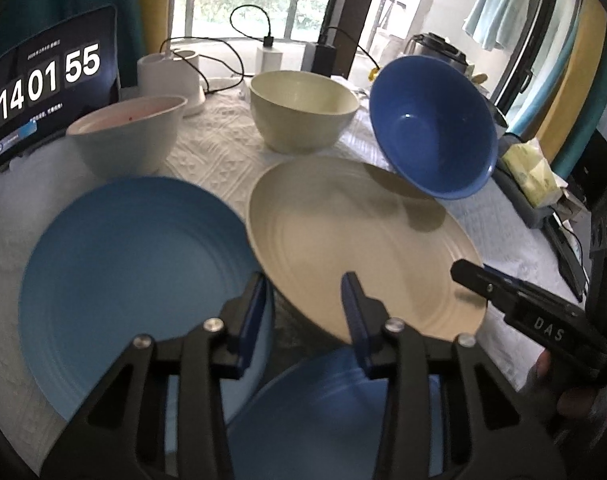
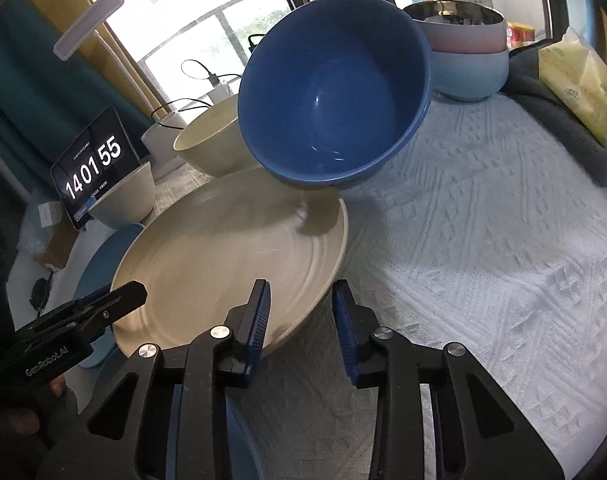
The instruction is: Organize plates and bowls
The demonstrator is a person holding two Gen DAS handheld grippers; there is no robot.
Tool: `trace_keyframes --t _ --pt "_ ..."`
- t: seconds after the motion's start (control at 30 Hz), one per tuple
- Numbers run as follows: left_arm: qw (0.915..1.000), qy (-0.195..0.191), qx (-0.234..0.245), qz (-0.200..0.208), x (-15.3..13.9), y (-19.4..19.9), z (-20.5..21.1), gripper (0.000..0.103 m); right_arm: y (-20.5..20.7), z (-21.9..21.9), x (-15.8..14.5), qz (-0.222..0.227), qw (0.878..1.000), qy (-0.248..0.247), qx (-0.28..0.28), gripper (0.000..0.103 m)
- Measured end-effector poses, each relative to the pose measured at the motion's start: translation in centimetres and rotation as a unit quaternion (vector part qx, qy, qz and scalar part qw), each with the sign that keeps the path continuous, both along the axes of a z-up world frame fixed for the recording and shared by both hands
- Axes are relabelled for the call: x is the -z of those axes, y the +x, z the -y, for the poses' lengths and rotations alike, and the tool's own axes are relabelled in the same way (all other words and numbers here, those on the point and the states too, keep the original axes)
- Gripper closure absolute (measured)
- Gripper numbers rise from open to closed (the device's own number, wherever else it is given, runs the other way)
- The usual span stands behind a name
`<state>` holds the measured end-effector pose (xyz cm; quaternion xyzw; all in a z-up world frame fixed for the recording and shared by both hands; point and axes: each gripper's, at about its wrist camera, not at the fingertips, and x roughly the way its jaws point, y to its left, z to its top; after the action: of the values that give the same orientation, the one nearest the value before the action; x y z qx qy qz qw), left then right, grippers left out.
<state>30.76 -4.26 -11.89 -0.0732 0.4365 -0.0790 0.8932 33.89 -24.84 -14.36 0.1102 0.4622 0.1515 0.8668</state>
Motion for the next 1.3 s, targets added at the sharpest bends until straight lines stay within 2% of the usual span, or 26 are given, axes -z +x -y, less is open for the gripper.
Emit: trace_keyframes --t 0.5,1.3 --pt "0.9999 -0.003 -0.003 0.011 -0.7 -2.2 -0.9 0.063 -1.5 -0.5 -1.1 0.011 1.000 -0.015 -0.008 0.070" --pt "0.9988 -0.019 0.003 0.045 -2.1 -8.8 -2.6 0.063 -7.5 -1.7 -4.0 0.047 0.998 -0.032 -0.012 0.070"
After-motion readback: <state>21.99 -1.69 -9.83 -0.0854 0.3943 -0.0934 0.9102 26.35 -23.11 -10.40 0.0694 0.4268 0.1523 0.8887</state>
